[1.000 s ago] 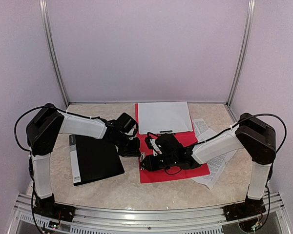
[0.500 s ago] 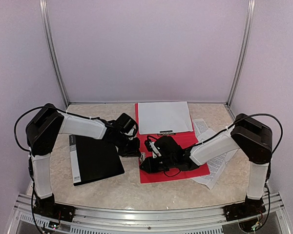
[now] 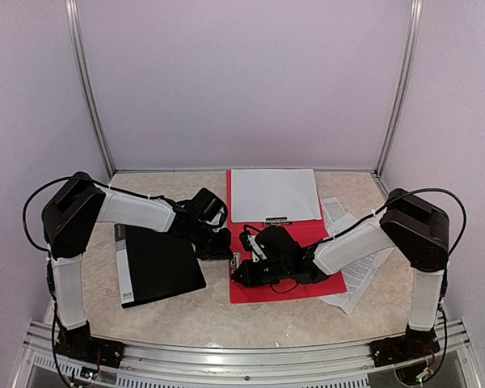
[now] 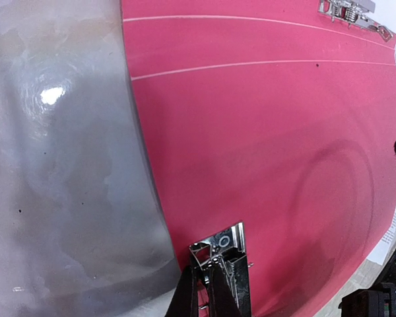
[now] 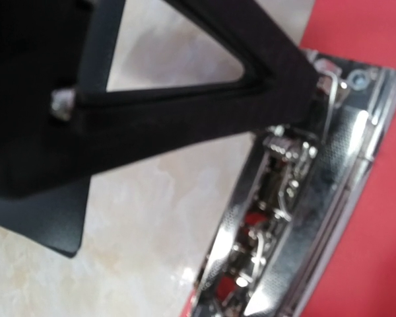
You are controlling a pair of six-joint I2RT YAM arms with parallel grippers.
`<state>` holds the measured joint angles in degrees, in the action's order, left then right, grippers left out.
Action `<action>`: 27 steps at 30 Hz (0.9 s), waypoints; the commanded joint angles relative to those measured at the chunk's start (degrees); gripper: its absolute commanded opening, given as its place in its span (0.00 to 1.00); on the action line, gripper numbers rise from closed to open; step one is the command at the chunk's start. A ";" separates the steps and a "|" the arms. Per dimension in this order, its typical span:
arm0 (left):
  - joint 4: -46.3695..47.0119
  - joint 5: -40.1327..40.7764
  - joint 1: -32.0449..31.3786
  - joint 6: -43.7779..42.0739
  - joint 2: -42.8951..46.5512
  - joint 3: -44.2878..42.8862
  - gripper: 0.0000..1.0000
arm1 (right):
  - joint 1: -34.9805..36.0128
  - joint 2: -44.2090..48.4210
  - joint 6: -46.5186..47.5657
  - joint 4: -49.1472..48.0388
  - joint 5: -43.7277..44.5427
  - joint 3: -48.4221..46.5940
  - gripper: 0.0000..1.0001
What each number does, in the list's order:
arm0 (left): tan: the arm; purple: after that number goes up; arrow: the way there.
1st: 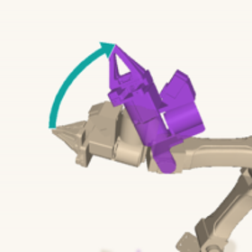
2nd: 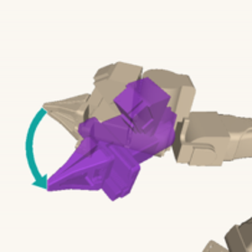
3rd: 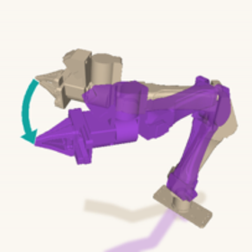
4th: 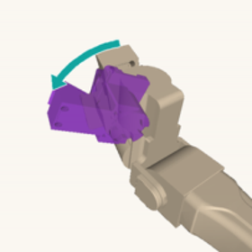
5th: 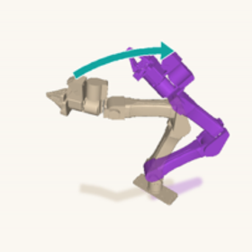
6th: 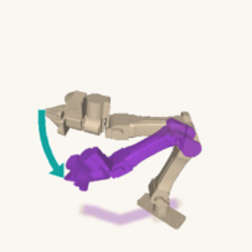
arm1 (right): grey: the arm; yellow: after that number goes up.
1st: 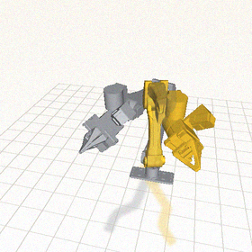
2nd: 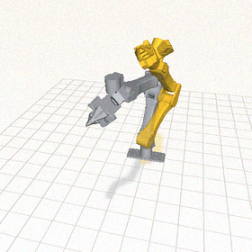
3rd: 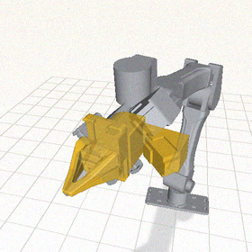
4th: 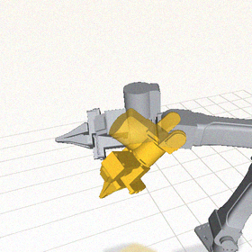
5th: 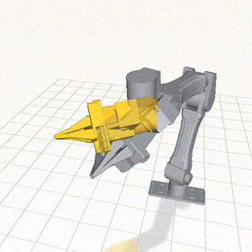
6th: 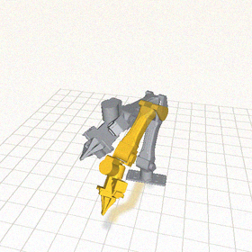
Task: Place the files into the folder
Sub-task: Open the spring clip on the folder at the center of the board.
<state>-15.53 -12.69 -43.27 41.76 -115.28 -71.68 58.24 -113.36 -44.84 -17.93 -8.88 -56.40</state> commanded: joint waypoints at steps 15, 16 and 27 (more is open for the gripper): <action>-0.91 0.54 -2.09 0.15 -0.25 5.76 0.00 | 1.11 -5.93 1.18 9.22 3.76 -2.26 0.00; -0.87 0.56 -2.09 0.16 -0.17 5.99 0.00 | 1.21 -6.06 1.30 9.71 4.09 -2.28 0.00; -2.04 1.68 -2.08 -1.75 0.26 5.73 0.00 | 1.19 -3.08 5.97 18.55 10.81 -4.86 0.00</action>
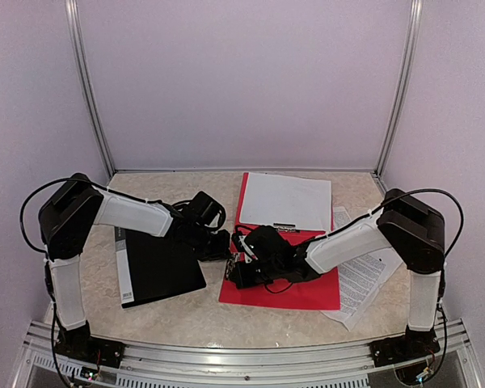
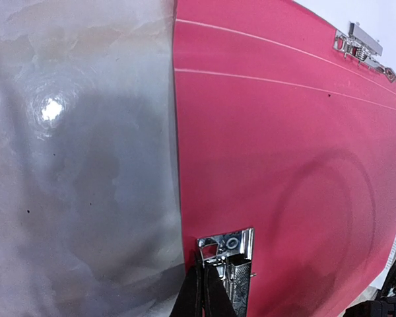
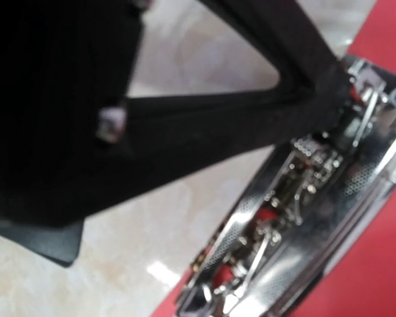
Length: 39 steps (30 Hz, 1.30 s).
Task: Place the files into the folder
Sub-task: Open the spring clip on the folder at the center of the board.
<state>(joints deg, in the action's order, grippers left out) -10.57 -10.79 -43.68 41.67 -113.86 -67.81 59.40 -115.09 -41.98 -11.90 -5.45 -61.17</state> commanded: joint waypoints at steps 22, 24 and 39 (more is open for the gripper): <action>-6.70 -1.10 -1.41 -1.86 -1.33 1.55 0.00 | -0.07 2.93 -0.80 -4.24 -2.88 3.16 0.18; -6.69 -1.11 -1.41 -1.79 -1.13 1.63 0.00 | -0.03 2.17 -1.80 -6.38 -4.50 3.18 0.22; -6.56 -1.70 -1.32 -1.42 -0.74 1.72 0.00 | -0.67 -1.57 -2.50 -3.97 -3.21 0.57 0.23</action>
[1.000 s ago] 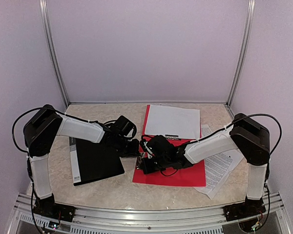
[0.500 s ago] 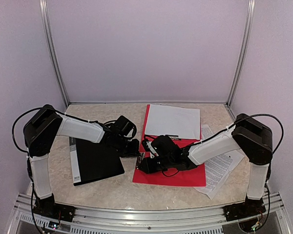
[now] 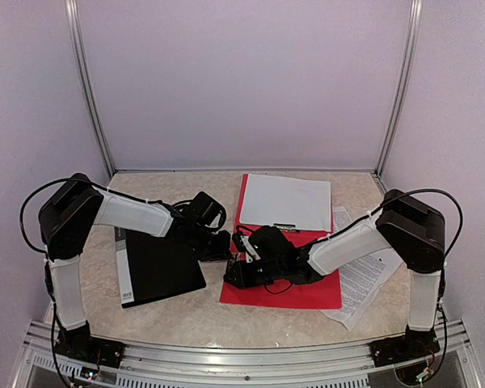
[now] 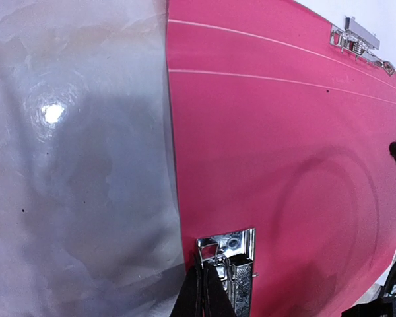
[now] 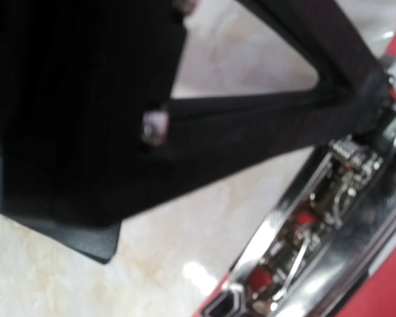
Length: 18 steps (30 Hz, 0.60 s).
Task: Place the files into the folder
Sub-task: Open the spring clip on the folder at the center of the board.
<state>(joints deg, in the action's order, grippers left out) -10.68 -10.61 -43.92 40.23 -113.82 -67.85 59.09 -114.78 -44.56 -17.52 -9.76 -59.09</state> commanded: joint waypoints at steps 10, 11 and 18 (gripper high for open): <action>-6.15 -2.14 -1.06 0.11 -0.79 2.13 0.00 | -0.75 -3.35 -1.51 1.68 2.47 -2.19 0.20; -6.18 -2.18 -1.08 0.10 -0.82 2.18 0.00 | -0.85 -3.42 -1.79 1.77 2.71 -2.17 0.19; -5.90 -1.62 -1.08 0.07 -0.49 3.08 0.00 | -1.03 -4.30 -2.12 3.22 4.15 -2.89 0.15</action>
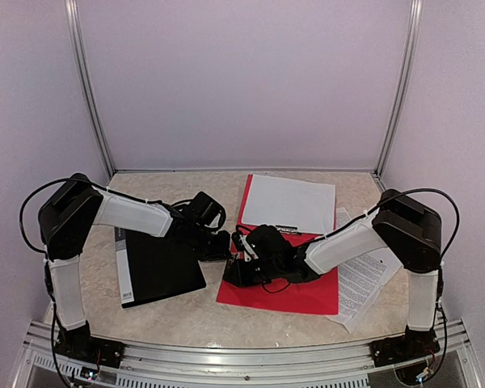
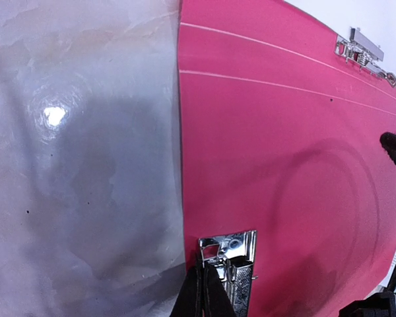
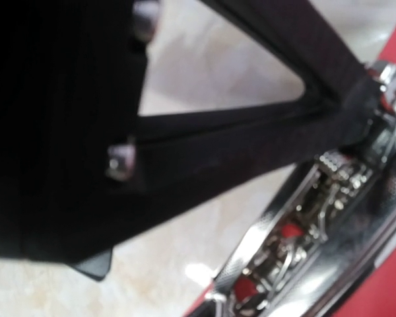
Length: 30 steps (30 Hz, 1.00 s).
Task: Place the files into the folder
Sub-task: Open the spring clip on the folder at the center of the board.
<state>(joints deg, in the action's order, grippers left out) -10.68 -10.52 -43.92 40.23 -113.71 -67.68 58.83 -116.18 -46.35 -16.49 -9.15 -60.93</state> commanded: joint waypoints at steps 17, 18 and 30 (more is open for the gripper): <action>-6.10 0.39 -1.25 0.27 0.71 5.89 0.00 | -0.45 1.42 8.63 8.05 9.31 3.23 0.00; -6.01 0.35 -1.25 0.33 0.80 5.85 0.00 | -0.45 2.57 9.82 7.77 9.31 3.83 0.00; -6.73 -2.83 -1.19 0.60 0.02 2.88 0.00 | 0.26 8.53 33.01 7.02 3.80 3.02 0.25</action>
<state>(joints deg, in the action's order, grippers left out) -9.54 -10.09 -44.23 40.88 -111.90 -64.99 58.74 -109.97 -25.96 -10.55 -4.10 -57.98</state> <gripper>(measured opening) 0.003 0.165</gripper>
